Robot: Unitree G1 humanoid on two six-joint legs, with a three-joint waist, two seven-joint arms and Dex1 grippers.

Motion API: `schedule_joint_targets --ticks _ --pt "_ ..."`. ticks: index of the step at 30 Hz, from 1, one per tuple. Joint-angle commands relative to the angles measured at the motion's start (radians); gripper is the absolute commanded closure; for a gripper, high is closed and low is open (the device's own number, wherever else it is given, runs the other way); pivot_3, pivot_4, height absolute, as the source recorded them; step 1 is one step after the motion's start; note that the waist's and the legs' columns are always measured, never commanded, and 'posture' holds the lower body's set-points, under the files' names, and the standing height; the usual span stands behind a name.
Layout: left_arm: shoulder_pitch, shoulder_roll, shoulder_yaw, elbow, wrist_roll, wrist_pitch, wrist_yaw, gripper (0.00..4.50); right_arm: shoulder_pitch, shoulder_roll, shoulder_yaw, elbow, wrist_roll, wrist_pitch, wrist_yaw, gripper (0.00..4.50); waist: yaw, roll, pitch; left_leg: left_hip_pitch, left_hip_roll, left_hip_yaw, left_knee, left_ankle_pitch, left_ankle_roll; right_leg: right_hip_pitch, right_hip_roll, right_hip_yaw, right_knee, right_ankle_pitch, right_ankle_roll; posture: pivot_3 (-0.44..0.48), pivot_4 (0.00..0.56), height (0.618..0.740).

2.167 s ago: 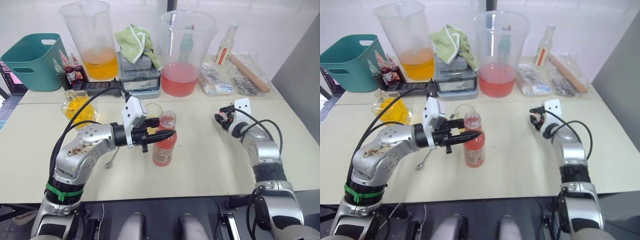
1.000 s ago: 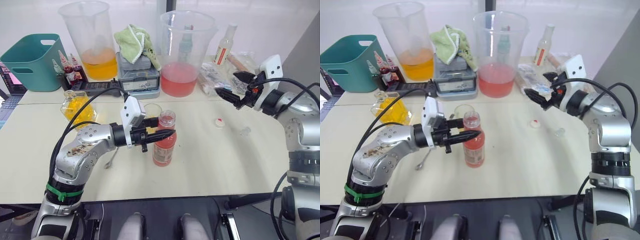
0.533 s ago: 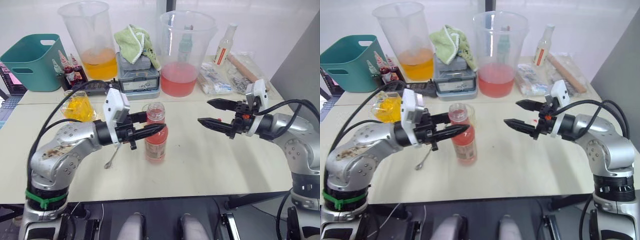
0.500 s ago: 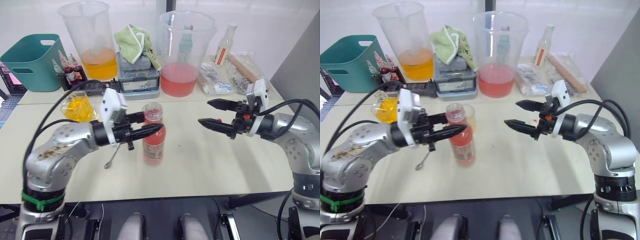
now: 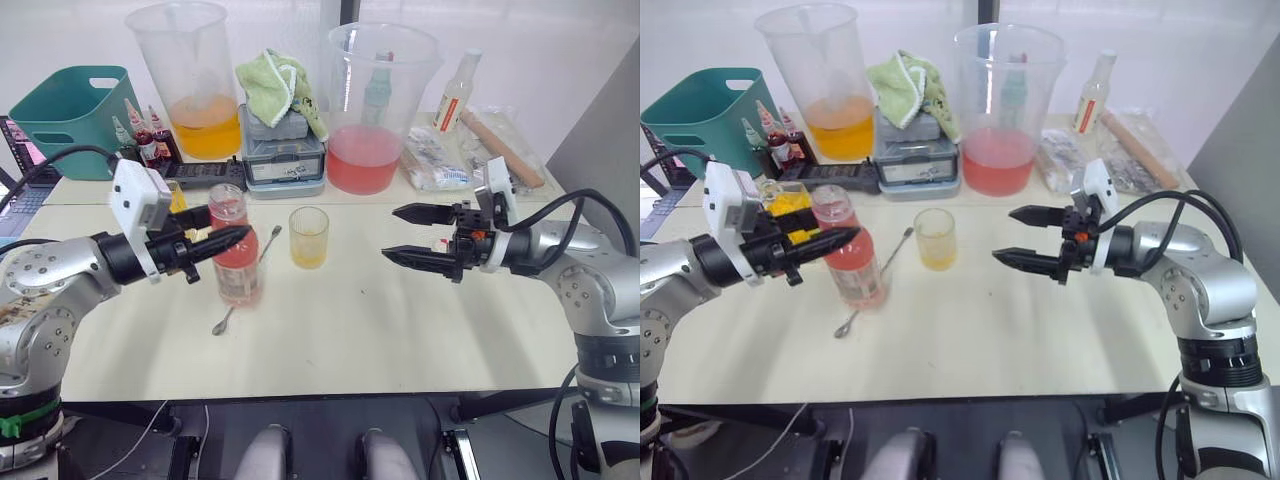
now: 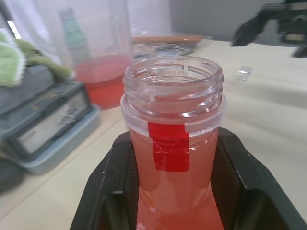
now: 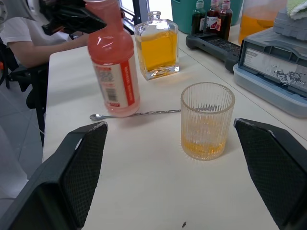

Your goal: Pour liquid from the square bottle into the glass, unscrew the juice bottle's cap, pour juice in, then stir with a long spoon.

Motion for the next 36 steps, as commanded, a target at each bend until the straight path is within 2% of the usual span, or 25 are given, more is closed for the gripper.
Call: schedule_joint_targets --ticks 1,9,13,18,26,36 --pt "-0.093 -0.019 -0.026 0.071 0.064 -0.125 -0.015 3.01 0.01 -0.002 -0.03 -0.048 0.019 -0.008 -0.018 0.02 0.001 0.0 0.0 0.0 0.0 0.0 0.0 0.0 0.0 0.0 0.0 0.0 0.0 0.0 0.0 0.0 0.15 0.74" --pt "-0.28 -0.083 -0.14 0.347 0.187 -0.289 -0.099 3.01 0.031 0.004 -0.05 -0.073 0.015 -0.03 -0.055 0.02 -0.003 0.0 0.0 -0.001 -0.001 0.001 0.0 0.0 0.0 -0.001 0.0 0.0 0.0 0.0 0.0 0.0 0.15 0.74" --pt "-0.458 -0.153 -0.213 0.613 0.278 -0.424 -0.143 3.01 0.037 -0.003 -0.064 -0.081 -0.001 -0.049 -0.079 0.02 -0.005 -0.001 0.0 -0.001 -0.002 0.001 0.0 0.0 0.0 -0.001 0.0 -0.001 0.001 0.0 0.0 0.0 0.15 0.74" --pt "-0.577 -0.193 -0.23 0.824 0.338 -0.534 -0.179 3.01 0.078 -0.013 -0.093 -0.131 0.014 -0.038 -0.12 0.02 -0.007 -0.001 0.001 -0.003 -0.003 0.002 0.001 0.0 0.0 -0.002 0.0 -0.002 0.002 0.0 0.0 0.0 0.15 0.74" --pt "-0.671 -0.243 -0.232 1.018 0.388 -0.626 -0.187 3.01 0.128 -0.013 -0.123 -0.2 0.038 -0.018 -0.178 0.02 -0.014 -0.001 0.001 -0.003 -0.003 0.002 0.001 0.0 0.0 -0.003 0.0 -0.001 0.002 0.0 0.0 0.0 0.15 0.74" --pt "-0.71 -0.282 -0.257 1.169 0.522 -0.846 -0.107 3.01 0.156 -0.02 -0.143 -0.237 0.059 -0.005 -0.214 0.02 -0.012 -0.002 0.001 -0.003 -0.003 0.002 0.001 0.0 0.0 -0.003 0.0 -0.002 0.002 0.0 0.0 0.0 0.15 0.74"
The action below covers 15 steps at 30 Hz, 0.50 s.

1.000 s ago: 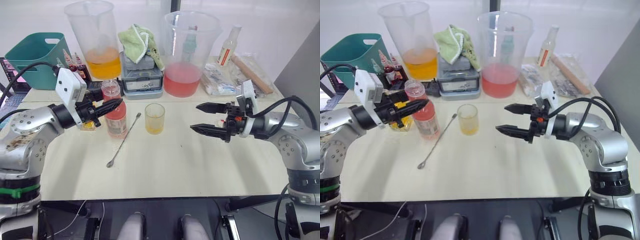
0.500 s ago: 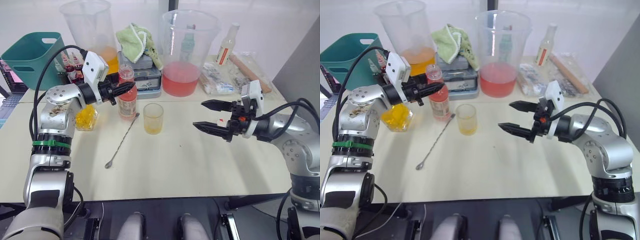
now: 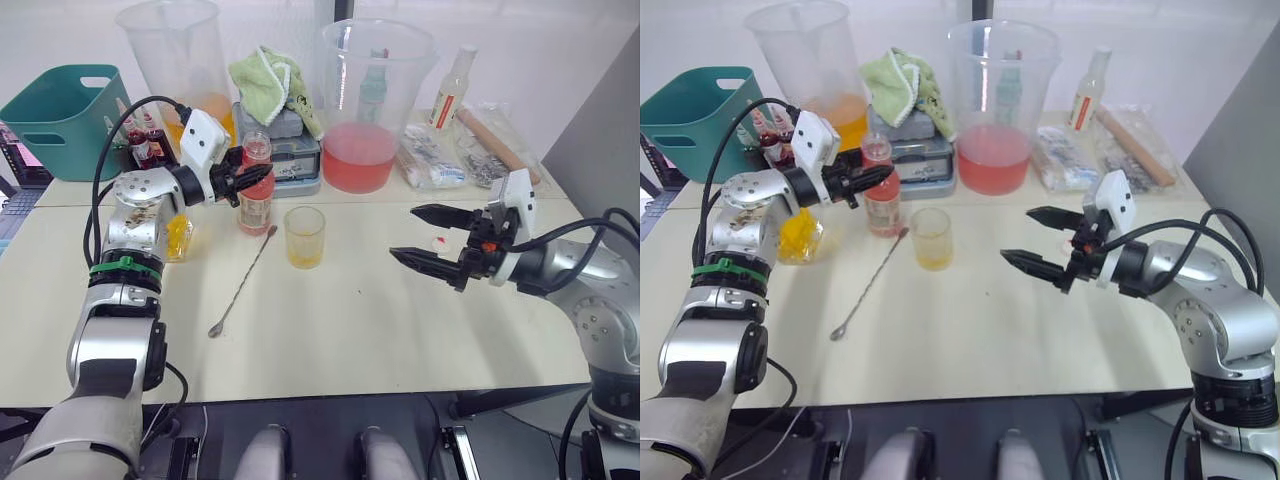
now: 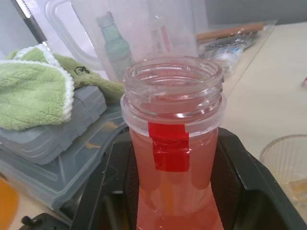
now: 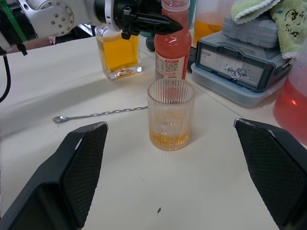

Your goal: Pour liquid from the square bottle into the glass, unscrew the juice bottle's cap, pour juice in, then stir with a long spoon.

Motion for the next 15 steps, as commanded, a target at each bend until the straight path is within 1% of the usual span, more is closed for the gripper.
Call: schedule_joint_targets --ticks 1,6,8,15 --pt "-0.068 -0.004 0.015 0.006 0.023 -0.107 0.035 3.01 0.001 -0.017 -0.043 -0.044 0.029 -0.003 -0.009 0.02 0.0 0.0 0.0 0.0 0.0 0.0 0.0 0.0 0.0 0.0 0.0 0.0 0.0 0.0 0.0 0.0 0.15 0.74" --pt "-0.09 -0.023 0.012 0.058 0.055 -0.167 0.056 3.01 0.018 -0.019 -0.052 -0.056 0.04 -0.003 -0.018 0.02 0.0 0.0 0.0 0.0 0.0 0.0 0.0 0.0 0.0 0.0 0.0 0.0 0.0 0.0 0.0 0.0 0.15 0.74" --pt "-0.093 -0.024 -0.008 0.085 0.097 -0.218 0.081 3.01 0.033 -0.02 -0.062 -0.065 0.048 -0.003 -0.023 0.02 0.0 0.0 0.0 0.0 0.0 0.0 0.0 0.0 0.0 0.0 0.0 0.0 0.0 0.0 0.0 0.0 0.15 0.74" --pt "-0.106 -0.04 -0.023 0.155 0.148 -0.288 0.119 3.01 0.087 -0.024 -0.099 -0.088 0.065 -0.015 -0.026 0.02 0.0 0.0 0.0 0.0 0.0 0.001 0.0 0.0 0.0 0.0 0.0 0.0 0.001 0.0 0.0 0.0 0.15 0.74"
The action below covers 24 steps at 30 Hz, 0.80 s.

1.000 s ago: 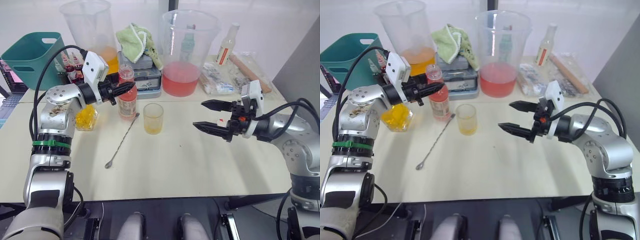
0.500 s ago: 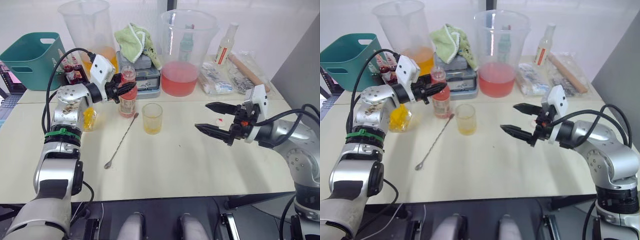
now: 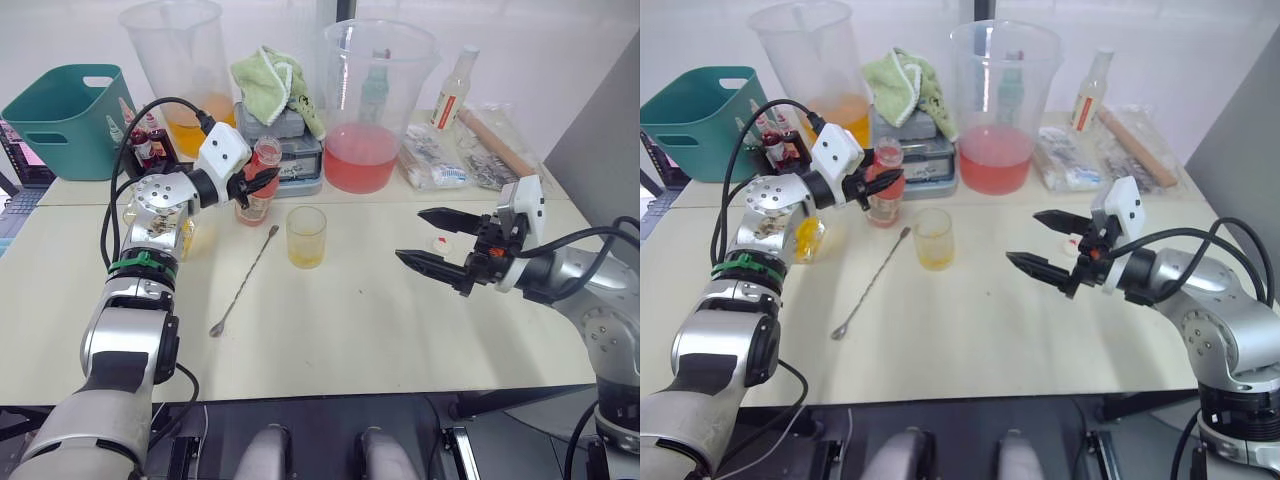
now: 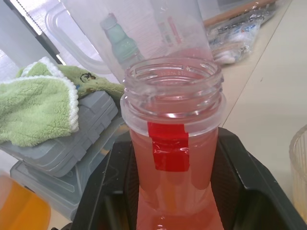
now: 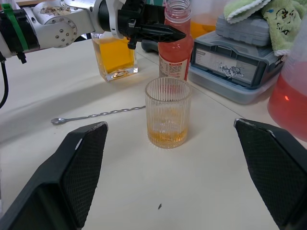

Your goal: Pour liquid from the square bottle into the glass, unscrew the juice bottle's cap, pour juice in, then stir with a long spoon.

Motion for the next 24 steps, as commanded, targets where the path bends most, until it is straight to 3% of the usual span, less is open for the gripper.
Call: schedule_joint_targets --ticks 1,24 --pt "-0.05 0.002 0.009 -0.005 0.011 -0.066 0.033 3.01 0.011 -0.01 -0.057 -0.046 0.04 -0.016 -0.002 0.02 0.0 0.0 0.0 0.0 0.0 0.0 0.0 0.0 0.0 0.0 0.0 0.0 0.0 0.0 0.0 0.0 0.15 0.74" --pt "-0.046 0.005 -0.077 0.091 0.185 -0.302 0.145 3.01 0.063 -0.009 -0.085 -0.104 0.078 -0.008 -0.06 0.02 0.001 0.0 0.0 0.002 0.0 0.0 0.001 0.0 0.0 0.0 0.0 0.0 0.004 0.0 0.0 0.0 0.15 0.74"
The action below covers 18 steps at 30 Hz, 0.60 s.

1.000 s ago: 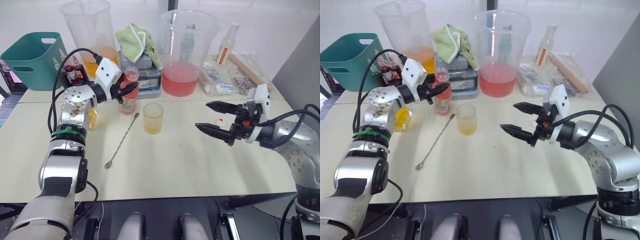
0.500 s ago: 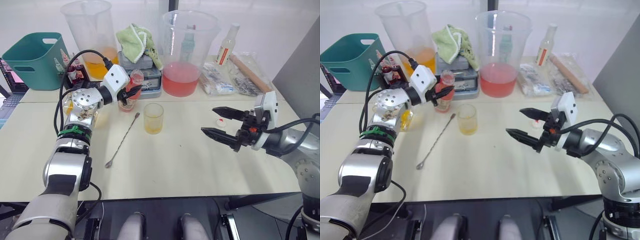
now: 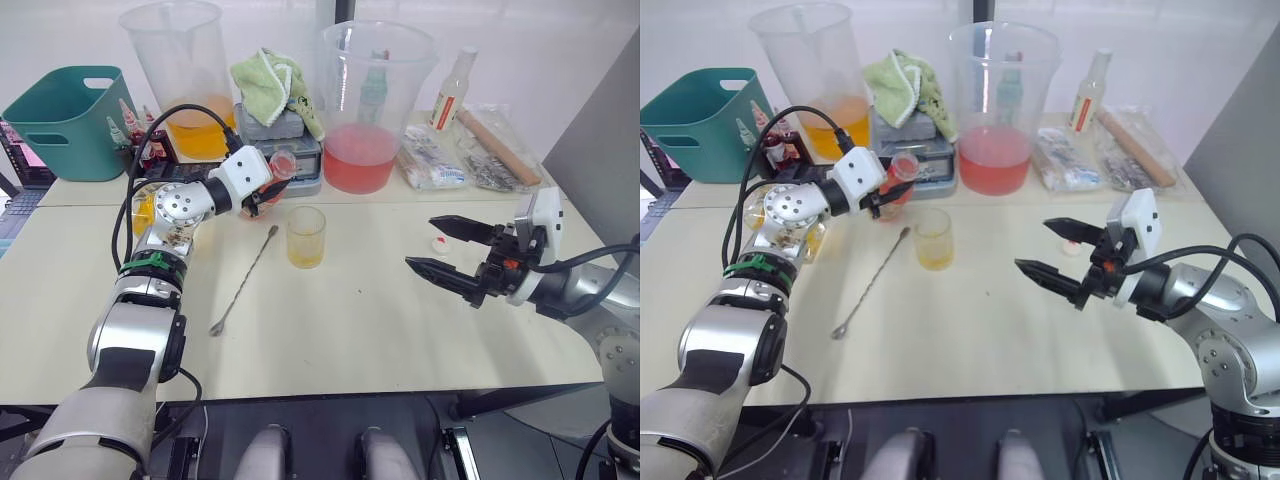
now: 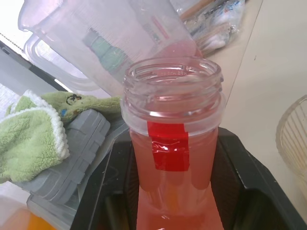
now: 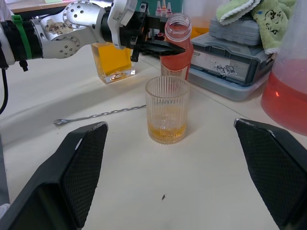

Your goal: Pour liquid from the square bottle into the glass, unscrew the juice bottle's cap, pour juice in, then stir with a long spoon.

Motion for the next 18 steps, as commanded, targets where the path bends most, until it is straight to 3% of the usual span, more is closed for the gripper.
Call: schedule_joint_targets --ticks 1,18 --pt "-0.034 0.026 -0.008 -0.008 0.03 -0.056 0.059 3.01 -0.019 -0.008 -0.022 -0.044 0.026 -0.002 -0.026 0.02 0.0 0.0 0.0 0.0 0.0 0.0 0.0 0.0 0.0 0.0 0.0 0.0 0.0 0.0 0.0 0.0 0.15 0.74" --pt "-0.061 0.094 -0.131 0.033 0.243 -0.226 0.288 3.01 -0.034 -0.007 0.001 -0.051 0.038 0.009 -0.064 0.02 -0.001 0.0 0.0 0.0 0.0 0.0 0.001 0.001 0.0 0.0 0.001 0.0 0.001 0.0 0.0 0.0 0.15 0.74"
